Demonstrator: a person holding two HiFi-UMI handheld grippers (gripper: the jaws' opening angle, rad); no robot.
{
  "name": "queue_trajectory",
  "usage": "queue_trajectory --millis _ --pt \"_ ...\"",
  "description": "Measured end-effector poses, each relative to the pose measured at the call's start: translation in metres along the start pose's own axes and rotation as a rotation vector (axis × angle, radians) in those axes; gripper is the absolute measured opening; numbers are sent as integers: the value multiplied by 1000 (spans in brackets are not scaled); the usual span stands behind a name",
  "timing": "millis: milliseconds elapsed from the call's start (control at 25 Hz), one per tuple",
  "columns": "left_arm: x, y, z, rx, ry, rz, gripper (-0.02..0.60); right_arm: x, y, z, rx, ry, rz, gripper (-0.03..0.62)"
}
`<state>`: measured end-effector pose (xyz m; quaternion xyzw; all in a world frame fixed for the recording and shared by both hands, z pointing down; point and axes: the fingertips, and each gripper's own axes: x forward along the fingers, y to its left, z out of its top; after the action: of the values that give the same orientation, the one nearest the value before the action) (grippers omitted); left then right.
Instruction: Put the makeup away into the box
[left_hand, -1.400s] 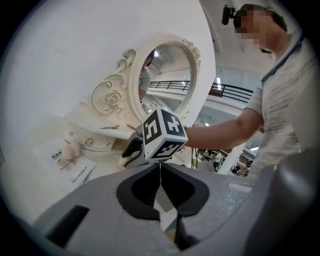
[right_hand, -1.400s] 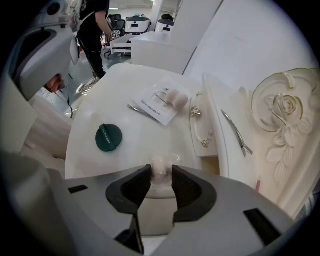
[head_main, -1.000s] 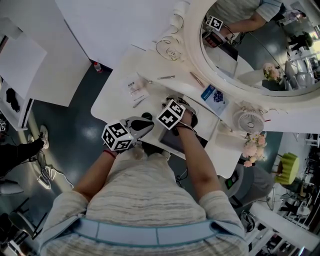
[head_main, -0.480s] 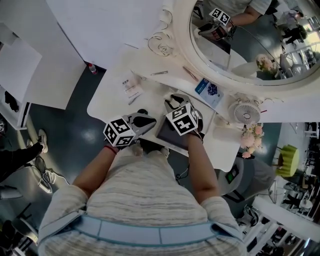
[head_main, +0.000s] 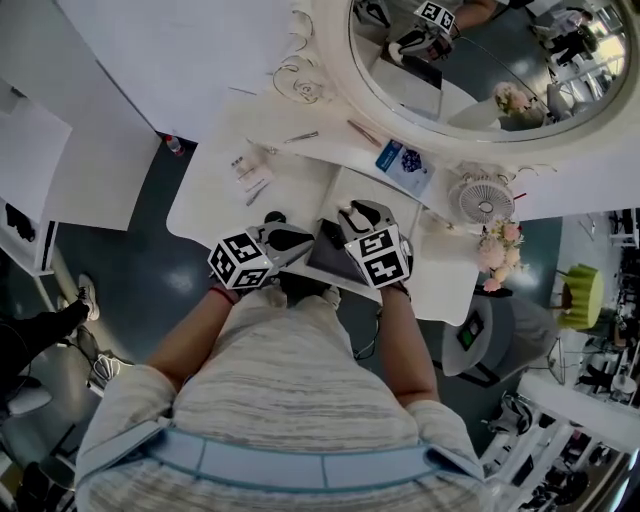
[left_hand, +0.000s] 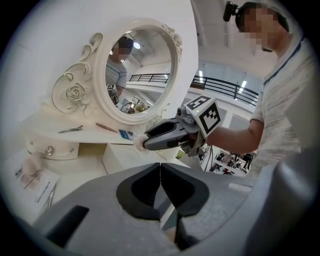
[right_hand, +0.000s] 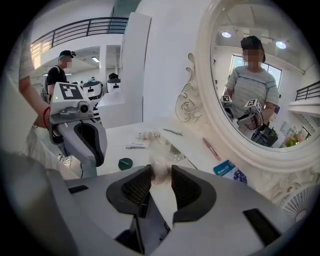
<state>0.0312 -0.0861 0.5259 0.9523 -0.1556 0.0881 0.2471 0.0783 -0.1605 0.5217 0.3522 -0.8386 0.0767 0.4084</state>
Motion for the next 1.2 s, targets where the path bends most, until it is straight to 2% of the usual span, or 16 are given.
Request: queue_trajectory --millis 720,1000,1200 --pt "22 -27 -4 51 47 -77 15 -34 19 -93 193 59 -52 123" --pt "25 -33 -10 55 64 -86 15 -30 32 -121 261 83 -24 123" --pt "24 -36 -8 62 69 -89 15 -30 36 -128 267 95 -17 123"
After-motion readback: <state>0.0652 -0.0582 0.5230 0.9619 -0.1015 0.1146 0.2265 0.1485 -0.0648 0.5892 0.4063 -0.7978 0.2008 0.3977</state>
